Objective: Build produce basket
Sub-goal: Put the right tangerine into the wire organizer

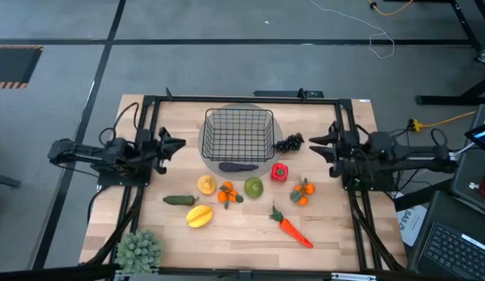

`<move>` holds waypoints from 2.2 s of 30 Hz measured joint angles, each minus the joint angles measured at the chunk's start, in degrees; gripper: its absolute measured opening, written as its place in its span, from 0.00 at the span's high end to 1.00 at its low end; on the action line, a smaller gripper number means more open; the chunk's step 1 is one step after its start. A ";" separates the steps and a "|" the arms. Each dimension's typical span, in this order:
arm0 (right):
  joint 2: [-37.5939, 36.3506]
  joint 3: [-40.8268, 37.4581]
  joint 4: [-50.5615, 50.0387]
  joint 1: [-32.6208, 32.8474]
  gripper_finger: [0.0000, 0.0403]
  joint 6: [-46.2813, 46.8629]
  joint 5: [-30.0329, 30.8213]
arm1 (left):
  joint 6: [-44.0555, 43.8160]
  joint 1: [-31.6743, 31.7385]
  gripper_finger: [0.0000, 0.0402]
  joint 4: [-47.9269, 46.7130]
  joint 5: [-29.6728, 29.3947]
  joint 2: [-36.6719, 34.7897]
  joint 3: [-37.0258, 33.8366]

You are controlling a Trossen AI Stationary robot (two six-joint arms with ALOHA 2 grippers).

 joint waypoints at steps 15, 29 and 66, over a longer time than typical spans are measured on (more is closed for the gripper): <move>31.69 23.49 -47.93 0.23 0.67 32.05 -0.53 | -4.27 -0.02 0.90 -0.64 3.02 7.03 -0.02; 50.02 22.62 -48.66 6.34 0.67 43.77 -0.20 | -4.36 -0.02 0.90 -0.62 3.02 7.02 -0.02; 60.75 22.53 -47.63 18.75 0.67 53.23 -1.76 | -4.25 0.00 0.90 -1.07 2.97 7.02 -0.04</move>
